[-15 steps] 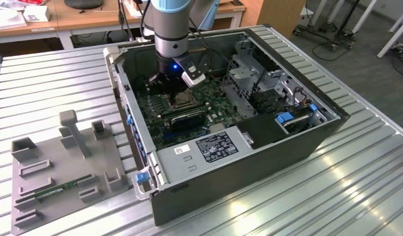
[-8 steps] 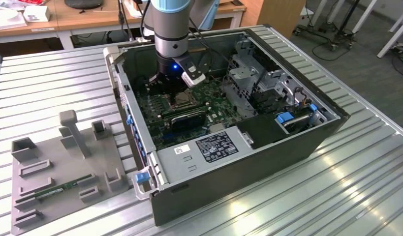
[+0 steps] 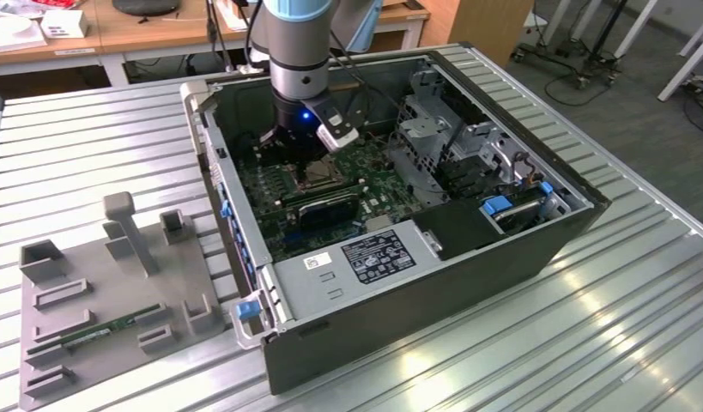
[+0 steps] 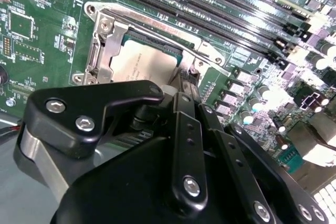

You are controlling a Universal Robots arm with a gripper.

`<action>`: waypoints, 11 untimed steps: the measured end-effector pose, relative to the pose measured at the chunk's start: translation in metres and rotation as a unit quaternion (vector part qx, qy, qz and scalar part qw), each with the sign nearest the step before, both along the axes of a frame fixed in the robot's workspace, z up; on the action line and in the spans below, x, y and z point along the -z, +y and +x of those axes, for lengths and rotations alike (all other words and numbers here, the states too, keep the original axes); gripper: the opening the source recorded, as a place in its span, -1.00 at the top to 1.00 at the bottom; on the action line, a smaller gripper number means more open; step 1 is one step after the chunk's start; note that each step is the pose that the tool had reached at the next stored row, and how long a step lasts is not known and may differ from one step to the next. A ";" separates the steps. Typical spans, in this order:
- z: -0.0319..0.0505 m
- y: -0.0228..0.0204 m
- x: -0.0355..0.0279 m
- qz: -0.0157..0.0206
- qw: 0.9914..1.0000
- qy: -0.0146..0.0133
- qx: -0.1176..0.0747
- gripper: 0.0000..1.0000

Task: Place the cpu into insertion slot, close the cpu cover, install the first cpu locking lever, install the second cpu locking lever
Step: 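Close the cpu cover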

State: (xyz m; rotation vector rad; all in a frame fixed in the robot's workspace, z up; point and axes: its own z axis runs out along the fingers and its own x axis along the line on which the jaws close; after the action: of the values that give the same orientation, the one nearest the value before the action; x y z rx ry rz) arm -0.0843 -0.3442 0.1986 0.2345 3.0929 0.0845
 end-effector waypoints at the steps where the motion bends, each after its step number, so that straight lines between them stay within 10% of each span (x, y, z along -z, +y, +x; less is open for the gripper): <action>1: 0.0001 0.0001 -0.0009 0.000 1.000 0.000 0.000 0.79; 11: -0.0001 -0.0002 -0.0135 -0.001 1.000 0.001 0.000 0.79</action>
State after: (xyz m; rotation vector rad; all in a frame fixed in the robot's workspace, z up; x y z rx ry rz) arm -0.0845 -0.3443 0.2121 0.2346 3.0939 0.0823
